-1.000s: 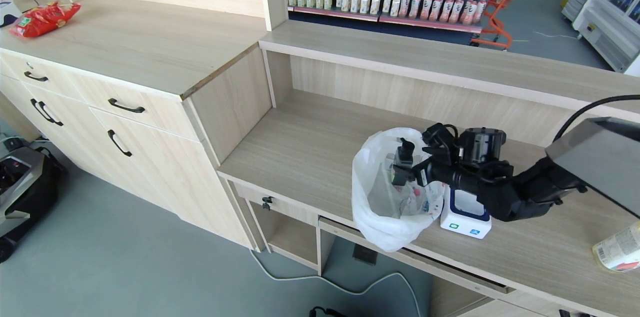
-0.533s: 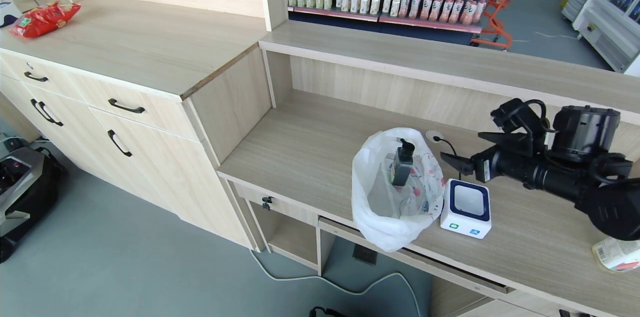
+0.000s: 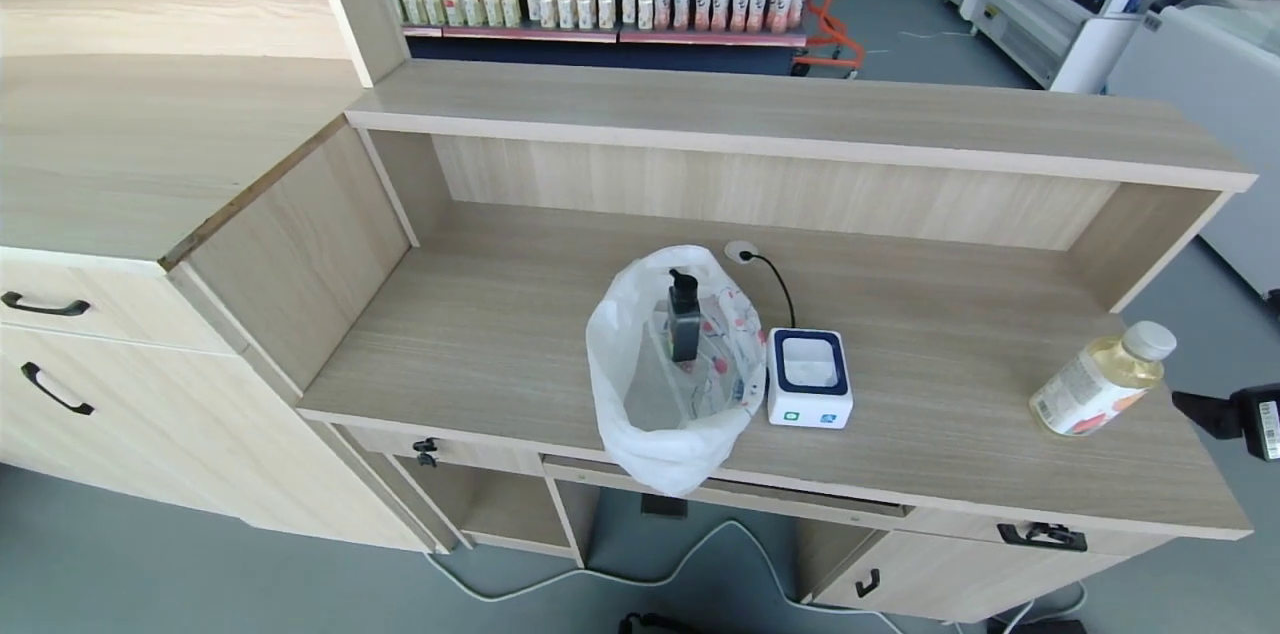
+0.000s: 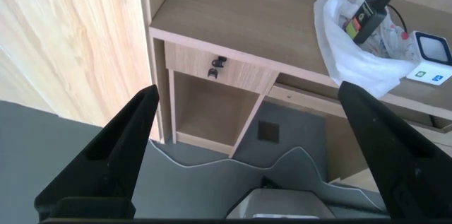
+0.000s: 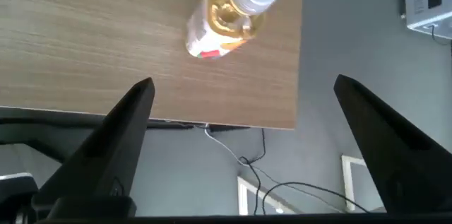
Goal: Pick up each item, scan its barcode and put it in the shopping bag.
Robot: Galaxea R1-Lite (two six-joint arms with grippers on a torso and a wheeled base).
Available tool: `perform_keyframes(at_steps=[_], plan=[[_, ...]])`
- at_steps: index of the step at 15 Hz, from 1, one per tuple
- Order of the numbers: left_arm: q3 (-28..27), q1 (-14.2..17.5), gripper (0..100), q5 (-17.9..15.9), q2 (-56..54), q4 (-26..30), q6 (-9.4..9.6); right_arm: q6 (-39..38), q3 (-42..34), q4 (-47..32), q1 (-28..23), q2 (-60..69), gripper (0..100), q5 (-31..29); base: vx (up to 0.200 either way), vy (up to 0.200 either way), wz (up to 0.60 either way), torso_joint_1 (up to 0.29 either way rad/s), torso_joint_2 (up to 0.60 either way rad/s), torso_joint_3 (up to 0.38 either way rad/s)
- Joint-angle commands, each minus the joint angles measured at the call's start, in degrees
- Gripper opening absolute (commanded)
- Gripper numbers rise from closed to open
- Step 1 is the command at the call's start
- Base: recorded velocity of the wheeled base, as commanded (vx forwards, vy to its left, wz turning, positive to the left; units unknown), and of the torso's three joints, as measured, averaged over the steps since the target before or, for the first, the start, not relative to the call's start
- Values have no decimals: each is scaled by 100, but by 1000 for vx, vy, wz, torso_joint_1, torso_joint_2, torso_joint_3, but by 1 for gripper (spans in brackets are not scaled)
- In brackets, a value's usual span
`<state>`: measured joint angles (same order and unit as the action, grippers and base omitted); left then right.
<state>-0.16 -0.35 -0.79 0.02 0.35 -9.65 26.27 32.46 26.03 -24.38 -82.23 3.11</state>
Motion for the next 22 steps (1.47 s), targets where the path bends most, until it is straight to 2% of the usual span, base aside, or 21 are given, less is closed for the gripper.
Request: perform_keyframes(at_steps=[1, 5, 7, 9, 16, 22], plan=[[-2, 0, 100, 0, -2, 0, -1, -395, -30, 456, -410, -628, 100, -12, 0, 0, 0, 0, 0, 0], [7, 0, 100, 0, -2, 0, -1, -896, -126, 1950, -383, -2166, 100, -3, 0, 0, 0, 0, 0, 0], [7, 0, 100, 0, -2, 0, -1, -1300, -109, 2495, -163, -2579, 100, -3, 0, 0, 0, 0, 0, 0], [-2, 0, 100, 0, -2, 0, -1, -1361, -144, 2934, -146, -2852, 100, -3, 0, 0, 0, 0, 0, 0], [-2, 0, 100, 0, -2, 0, -1, -1397, -188, 3884, -102, -3493, 100, -3, 0, 0, 0, 0, 0, 0], [7, 0, 100, 0, -2, 0, -1, -1915, 146, 4411, 399, -3950, 100, 6, 0, 0, 0, 0, 0, 0]])
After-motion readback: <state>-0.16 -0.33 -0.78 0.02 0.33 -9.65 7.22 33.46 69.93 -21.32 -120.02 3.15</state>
